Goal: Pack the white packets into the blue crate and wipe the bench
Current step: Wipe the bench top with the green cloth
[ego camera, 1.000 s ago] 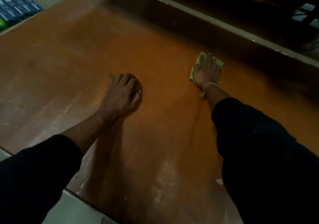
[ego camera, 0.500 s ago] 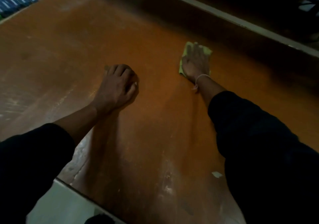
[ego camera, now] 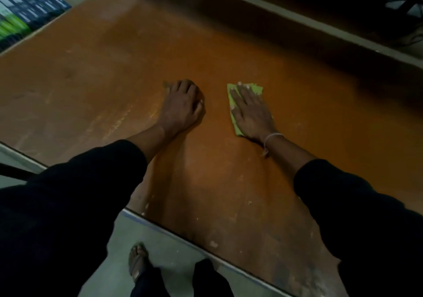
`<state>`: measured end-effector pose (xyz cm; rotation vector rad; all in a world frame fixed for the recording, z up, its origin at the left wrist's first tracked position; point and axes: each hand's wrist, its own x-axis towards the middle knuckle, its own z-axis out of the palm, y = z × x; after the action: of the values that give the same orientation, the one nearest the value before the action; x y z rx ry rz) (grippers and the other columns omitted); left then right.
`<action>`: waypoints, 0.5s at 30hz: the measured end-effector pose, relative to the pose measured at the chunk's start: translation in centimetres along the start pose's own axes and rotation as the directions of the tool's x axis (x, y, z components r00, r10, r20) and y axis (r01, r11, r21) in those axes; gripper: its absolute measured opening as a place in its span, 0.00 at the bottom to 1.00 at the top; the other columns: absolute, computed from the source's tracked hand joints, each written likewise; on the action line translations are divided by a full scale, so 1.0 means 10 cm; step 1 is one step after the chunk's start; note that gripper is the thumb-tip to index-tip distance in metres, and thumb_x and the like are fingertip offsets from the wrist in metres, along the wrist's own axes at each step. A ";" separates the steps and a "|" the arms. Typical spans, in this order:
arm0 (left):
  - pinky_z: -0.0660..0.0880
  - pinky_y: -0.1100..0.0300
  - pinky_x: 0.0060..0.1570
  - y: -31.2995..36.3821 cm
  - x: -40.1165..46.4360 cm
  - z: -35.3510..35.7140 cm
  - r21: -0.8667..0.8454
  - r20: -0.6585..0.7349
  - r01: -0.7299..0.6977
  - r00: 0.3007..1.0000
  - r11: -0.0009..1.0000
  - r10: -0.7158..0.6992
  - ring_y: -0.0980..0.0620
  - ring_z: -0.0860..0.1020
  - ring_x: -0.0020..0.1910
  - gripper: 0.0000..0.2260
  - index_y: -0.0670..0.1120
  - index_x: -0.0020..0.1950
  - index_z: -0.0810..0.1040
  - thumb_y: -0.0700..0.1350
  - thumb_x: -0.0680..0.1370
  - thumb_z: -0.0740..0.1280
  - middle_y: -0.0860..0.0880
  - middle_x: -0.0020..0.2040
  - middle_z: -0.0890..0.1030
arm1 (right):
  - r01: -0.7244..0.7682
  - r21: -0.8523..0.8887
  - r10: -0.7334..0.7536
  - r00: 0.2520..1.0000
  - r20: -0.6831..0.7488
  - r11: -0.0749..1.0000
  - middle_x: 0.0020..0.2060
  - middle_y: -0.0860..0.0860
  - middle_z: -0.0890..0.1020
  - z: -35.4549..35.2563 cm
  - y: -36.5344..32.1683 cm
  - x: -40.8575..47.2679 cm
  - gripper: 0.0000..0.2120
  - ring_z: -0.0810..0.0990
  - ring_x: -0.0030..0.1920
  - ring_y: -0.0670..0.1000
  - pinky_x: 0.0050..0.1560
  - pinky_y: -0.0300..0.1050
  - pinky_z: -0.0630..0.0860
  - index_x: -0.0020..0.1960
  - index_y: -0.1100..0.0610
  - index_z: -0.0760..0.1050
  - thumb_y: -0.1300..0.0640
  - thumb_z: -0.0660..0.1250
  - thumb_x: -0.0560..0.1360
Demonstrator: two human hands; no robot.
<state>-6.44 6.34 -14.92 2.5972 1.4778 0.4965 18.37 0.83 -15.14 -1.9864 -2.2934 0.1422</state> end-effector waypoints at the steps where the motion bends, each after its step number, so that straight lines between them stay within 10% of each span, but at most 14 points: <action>1: 0.68 0.41 0.62 0.00 -0.01 -0.01 -0.002 0.007 0.001 1.000 1.000 -0.001 0.38 0.70 0.62 0.19 0.42 0.63 0.73 0.56 0.83 0.56 0.41 0.64 0.73 | -0.050 0.000 0.050 0.999 -0.011 0.999 0.82 0.50 0.48 -0.01 -0.01 -0.04 0.28 0.45 0.81 0.53 0.80 0.57 0.47 0.82 0.49 0.49 0.41 0.42 0.84; 5: 0.67 0.40 0.63 -0.06 -0.06 -0.06 -0.034 0.030 -0.038 0.999 0.999 0.039 0.38 0.71 0.62 0.19 0.41 0.64 0.74 0.54 0.82 0.57 0.40 0.64 0.73 | -0.536 0.038 0.537 0.842 -0.042 0.843 0.82 0.52 0.46 -0.01 -0.31 -0.18 0.31 0.44 0.81 0.56 0.79 0.60 0.47 0.82 0.52 0.47 0.41 0.40 0.83; 10: 0.67 0.38 0.64 -0.26 -0.15 -0.18 -0.054 0.078 -0.103 0.991 0.993 0.107 0.37 0.71 0.61 0.21 0.41 0.64 0.73 0.54 0.81 0.55 0.39 0.62 0.74 | -0.086 -0.006 0.086 0.996 -0.011 0.996 0.82 0.49 0.47 0.09 -0.95 -0.48 0.28 0.44 0.82 0.52 0.80 0.56 0.46 0.82 0.49 0.48 0.41 0.42 0.84; 15: 0.69 0.42 0.61 -0.69 -0.32 -0.36 -0.010 0.067 -0.125 0.990 0.992 0.126 0.37 0.69 0.64 0.18 0.42 0.66 0.72 0.52 0.81 0.59 0.40 0.67 0.72 | -0.526 0.009 0.526 0.850 -0.036 0.850 0.82 0.52 0.47 0.08 -1.10 -0.51 0.31 0.45 0.81 0.55 0.79 0.61 0.49 0.82 0.52 0.48 0.40 0.41 0.83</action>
<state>-14.85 6.97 -14.00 2.6862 1.2966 0.4199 8.19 -5.79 -14.50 -2.5424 -1.6603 0.1413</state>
